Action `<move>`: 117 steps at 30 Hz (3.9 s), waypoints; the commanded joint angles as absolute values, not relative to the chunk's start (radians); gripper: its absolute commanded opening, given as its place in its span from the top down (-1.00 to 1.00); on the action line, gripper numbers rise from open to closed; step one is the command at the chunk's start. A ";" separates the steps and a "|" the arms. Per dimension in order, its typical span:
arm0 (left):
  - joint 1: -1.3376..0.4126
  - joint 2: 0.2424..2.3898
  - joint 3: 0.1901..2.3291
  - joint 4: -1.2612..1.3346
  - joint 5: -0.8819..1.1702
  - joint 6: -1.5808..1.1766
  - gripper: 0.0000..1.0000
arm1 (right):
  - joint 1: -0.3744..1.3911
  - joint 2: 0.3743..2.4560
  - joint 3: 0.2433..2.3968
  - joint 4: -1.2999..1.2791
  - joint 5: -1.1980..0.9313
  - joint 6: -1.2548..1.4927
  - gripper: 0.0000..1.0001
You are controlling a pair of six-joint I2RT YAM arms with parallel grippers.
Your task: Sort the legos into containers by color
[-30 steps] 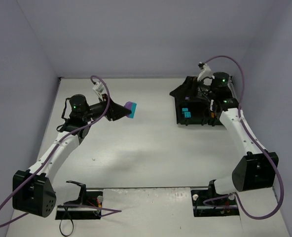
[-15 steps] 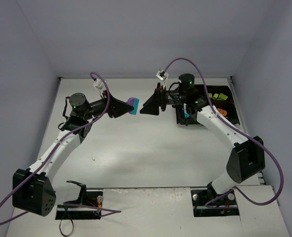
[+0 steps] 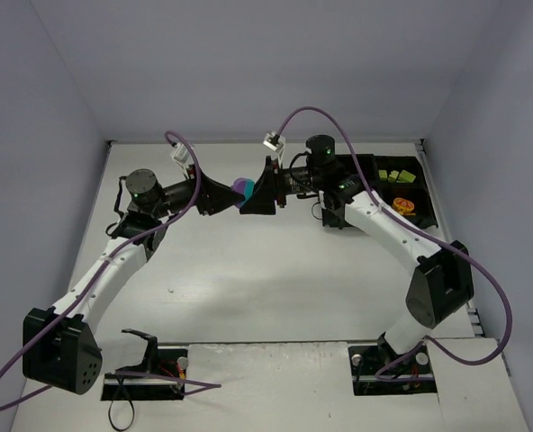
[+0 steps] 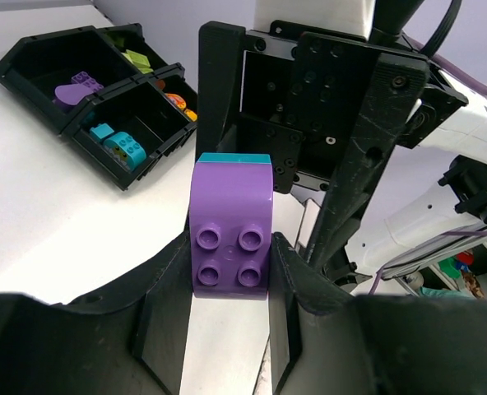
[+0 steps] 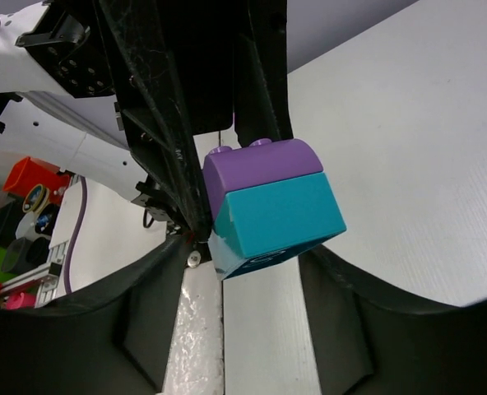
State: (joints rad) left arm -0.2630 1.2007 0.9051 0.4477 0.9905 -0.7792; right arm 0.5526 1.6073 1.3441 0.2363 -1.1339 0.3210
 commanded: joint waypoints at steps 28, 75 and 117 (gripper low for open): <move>-0.265 1.187 1.009 0.433 1.075 -0.721 0.87 | 0.453 1.511 1.218 0.282 -1.207 0.245 1.00; -0.271 1.028 0.977 -0.064 0.832 -0.253 0.77 | 0.156 1.596 1.318 -0.184 -0.266 0.436 -0.11; -0.431 1.025 1.002 -0.075 0.578 0.118 0.68 | 0.676 1.600 1.428 0.163 -0.676 0.652 0.58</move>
